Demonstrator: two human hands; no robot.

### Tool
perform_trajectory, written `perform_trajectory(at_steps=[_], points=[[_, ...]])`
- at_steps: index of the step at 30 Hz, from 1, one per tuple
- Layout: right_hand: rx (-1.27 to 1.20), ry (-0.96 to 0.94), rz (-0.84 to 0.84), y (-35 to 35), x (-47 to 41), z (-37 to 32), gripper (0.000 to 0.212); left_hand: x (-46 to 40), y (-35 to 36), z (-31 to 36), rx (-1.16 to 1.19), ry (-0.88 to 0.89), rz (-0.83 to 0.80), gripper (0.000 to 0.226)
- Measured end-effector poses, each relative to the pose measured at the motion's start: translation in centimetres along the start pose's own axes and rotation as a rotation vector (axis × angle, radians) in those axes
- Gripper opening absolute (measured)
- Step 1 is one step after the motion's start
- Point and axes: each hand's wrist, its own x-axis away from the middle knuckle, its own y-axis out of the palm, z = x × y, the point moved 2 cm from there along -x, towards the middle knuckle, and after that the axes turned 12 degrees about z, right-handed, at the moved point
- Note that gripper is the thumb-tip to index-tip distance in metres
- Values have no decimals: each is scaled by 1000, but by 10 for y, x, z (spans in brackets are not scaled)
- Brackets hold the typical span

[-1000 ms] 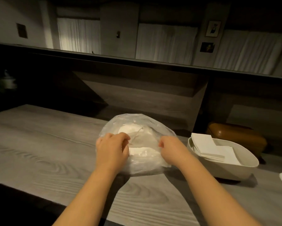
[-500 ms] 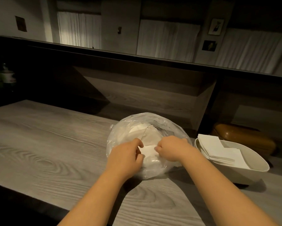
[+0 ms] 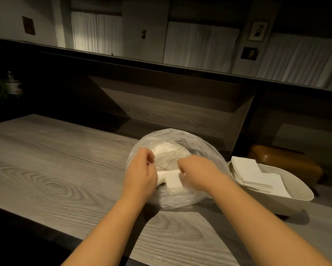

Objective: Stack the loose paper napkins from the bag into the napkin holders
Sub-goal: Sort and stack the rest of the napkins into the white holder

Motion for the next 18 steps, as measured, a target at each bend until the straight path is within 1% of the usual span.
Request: perform_trajectory(at_steps=[2, 4, 5, 7, 9, 11, 14, 15, 16, 17, 18], points=[[-136, -19, 125, 0, -1, -11, 15, -2, -4, -3, 85, -31, 87, 36], [-188, -70, 198, 3, -4, -18, 26, -3, -6, -4, 147, -78, 131, 39], [-197, -127, 193, 6, -5, -22, 31, -3, -7, -4, 181, -113, 158, 40], [-189, -279, 127, 15, -5, -31, 45, -3, -10, -2, 239, -185, 218, 39], [-134, -358, 113, 22, -6, -37, 56, -3, -12, -1, 304, -271, 272, 37], [-61, -378, 163, 25, -9, -39, 53, -3, -12, -1, 393, -376, 314, 36], [24, -438, 203, 25, -11, -40, 34, -4, -12, -1, 501, -481, 363, 36], [-24, -422, 232, 26, -11, -39, 26, -5, -13, -1, 549, -504, 383, 35], [-132, -360, 281, 26, -11, -36, 16, -6, -15, -1, 606, -521, 404, 34], [-286, -257, 328, 23, -11, -32, 10, -7, -18, 0, 674, -528, 419, 32], [-488, -114, 347, 18, -9, -28, 11, -8, -19, 0, 742, -526, 416, 31]])
